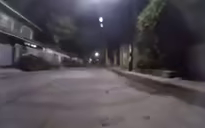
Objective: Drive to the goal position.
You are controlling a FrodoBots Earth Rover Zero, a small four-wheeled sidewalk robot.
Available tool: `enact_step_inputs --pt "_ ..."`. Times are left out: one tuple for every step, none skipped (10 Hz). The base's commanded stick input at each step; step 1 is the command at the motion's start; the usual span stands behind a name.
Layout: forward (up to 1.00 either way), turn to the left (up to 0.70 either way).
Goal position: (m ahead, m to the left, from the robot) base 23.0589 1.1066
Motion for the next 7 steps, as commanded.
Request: enact_step_inputs --pt "0.7 0.0" --pt "0.7 0.0" --pt "0.7 0.0" --pt "0.7 0.0" --pt "0.7 0.0" --pt "0.7 0.0" --pt "0.7 0.0"
